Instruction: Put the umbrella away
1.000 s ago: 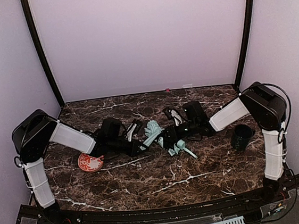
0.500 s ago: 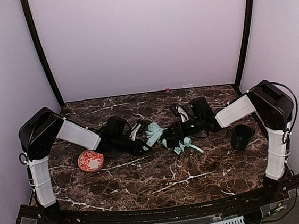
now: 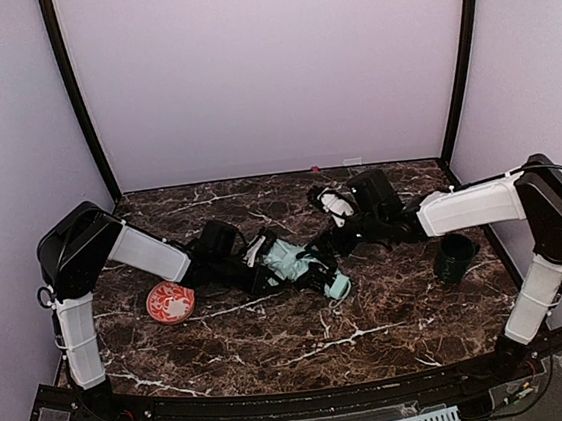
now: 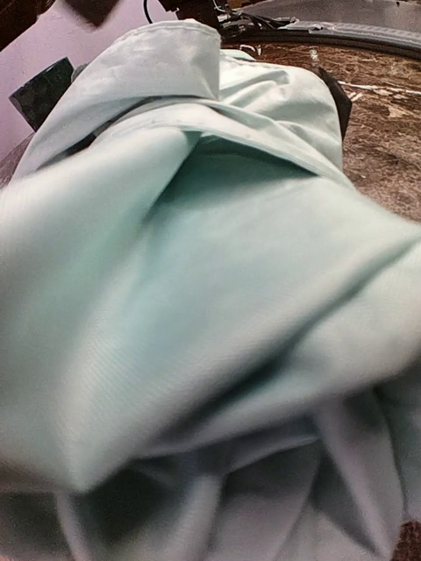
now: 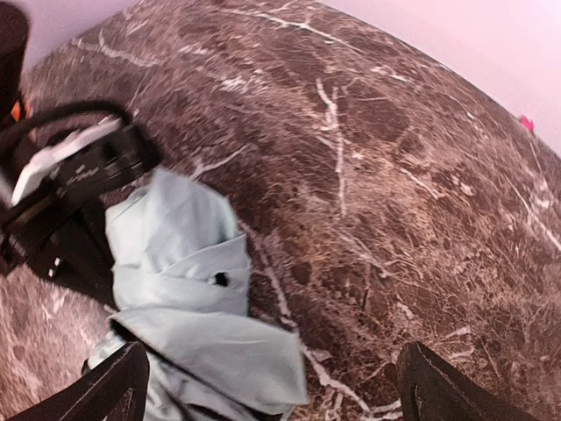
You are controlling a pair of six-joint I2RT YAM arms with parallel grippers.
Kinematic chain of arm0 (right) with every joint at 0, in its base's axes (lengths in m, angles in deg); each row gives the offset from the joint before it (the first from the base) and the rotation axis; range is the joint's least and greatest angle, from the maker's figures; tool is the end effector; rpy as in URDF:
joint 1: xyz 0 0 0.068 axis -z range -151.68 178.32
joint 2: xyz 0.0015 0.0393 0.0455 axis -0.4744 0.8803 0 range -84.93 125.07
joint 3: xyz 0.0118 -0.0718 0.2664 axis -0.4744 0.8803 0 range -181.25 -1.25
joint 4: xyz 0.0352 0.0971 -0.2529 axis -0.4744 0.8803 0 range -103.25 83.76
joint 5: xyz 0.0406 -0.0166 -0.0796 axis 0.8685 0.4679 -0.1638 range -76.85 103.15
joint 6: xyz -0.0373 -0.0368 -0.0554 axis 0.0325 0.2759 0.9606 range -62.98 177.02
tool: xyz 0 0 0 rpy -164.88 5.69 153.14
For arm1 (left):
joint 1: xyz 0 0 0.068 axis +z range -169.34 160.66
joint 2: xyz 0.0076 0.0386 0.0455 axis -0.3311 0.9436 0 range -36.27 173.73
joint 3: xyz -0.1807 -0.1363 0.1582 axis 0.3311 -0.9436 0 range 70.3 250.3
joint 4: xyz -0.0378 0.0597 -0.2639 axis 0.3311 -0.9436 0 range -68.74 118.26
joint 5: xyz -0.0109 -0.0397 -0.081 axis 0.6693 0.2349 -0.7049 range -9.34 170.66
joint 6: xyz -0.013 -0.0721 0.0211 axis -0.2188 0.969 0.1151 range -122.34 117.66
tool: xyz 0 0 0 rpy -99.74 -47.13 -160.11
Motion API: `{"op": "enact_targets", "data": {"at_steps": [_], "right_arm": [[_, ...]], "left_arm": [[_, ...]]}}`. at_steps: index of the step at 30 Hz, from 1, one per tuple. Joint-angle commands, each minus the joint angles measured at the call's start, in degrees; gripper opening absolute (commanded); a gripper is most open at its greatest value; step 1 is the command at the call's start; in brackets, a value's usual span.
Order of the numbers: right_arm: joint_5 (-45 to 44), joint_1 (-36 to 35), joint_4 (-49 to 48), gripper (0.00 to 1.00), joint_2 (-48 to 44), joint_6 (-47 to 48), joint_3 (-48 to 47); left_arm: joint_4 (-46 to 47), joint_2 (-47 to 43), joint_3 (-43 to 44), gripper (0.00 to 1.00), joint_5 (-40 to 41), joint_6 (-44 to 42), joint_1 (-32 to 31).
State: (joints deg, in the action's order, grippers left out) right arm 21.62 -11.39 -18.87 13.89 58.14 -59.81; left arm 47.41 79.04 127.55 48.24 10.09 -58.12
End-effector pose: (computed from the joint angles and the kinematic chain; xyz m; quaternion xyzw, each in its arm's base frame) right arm 0.3090 0.2690 0.1789 -0.3402 0.8157 0.2149 0.4157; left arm 0.3069 -0.2908 0.0878 0.3147 0.8161 -0.4061 0.2646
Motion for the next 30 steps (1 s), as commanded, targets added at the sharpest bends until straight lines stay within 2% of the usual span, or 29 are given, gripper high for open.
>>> {"op": "enact_targets", "data": {"at_steps": [1, 3, 9, 14, 15, 16, 17, 20, 22, 25, 27, 30], "right_arm": [[-11.7, -7.8, 3.4, 1.00, -3.1, 17.3, 1.7], [-12.2, -9.8, 5.2, 1.00, -2.8, 18.1, 0.4], [-23.8, -16.7, 5.0, 1.00, 2.5, 17.5, -0.1], [-33.9, -17.6, 6.4, 0.99, 10.2, 19.7, -4.4], [-35.2, -17.5, 6.5, 0.96, 11.3, 20.2, -4.9], [-36.3, -17.4, 6.4, 0.92, 12.2, 20.4, -5.2], [-36.8, -17.2, 6.3, 0.83, 12.9, 20.0, -5.4], [-35.3, -16.2, 5.4, 0.49, 13.5, 17.9, -4.8], [-34.0, -15.5, 4.9, 0.32, 13.3, 16.2, -4.3], [-29.5, -12.8, 5.3, 0.14, 11.9, 12.3, -3.5], [-23.5, -10.4, 5.5, 0.01, 9.9, 8.5, -3.0], [-11.4, -5.9, 5.3, 0.00, 5.6, 2.7, -2.7]], "left_arm": [[-4.3, 1.1, -1.1, 0.00, 0.2, -0.9, 0.3], [-4.3, 1.1, -1.4, 0.00, -0.3, -0.8, 0.3], [-3.7, 1.0, -1.5, 0.00, -0.4, -0.4, 0.3], [-3.5, 0.6, -1.7, 0.00, -1.2, -0.6, 0.2], [-3.7, 0.3, -1.8, 0.00, -1.2, -0.8, 0.3], [-3.7, 0.1, -2.0, 0.00, -0.9, -0.8, 0.3], [-3.7, -0.1, -2.1, 0.00, -0.7, -0.8, 0.2], [-3.7, -0.8, -2.5, 0.00, -0.7, -0.9, 0.3], [-3.8, -1.4, -2.7, 0.00, -0.9, -1.0, 0.3], [-3.7, -3.7, -3.8, 0.00, -1.6, -1.5, 0.3], [-3.4, -6.7, -5.0, 0.00, -2.9, -2.0, 0.3], [-3.0, -12.6, -7.0, 0.00, -4.9, -2.8, 0.1]]}}
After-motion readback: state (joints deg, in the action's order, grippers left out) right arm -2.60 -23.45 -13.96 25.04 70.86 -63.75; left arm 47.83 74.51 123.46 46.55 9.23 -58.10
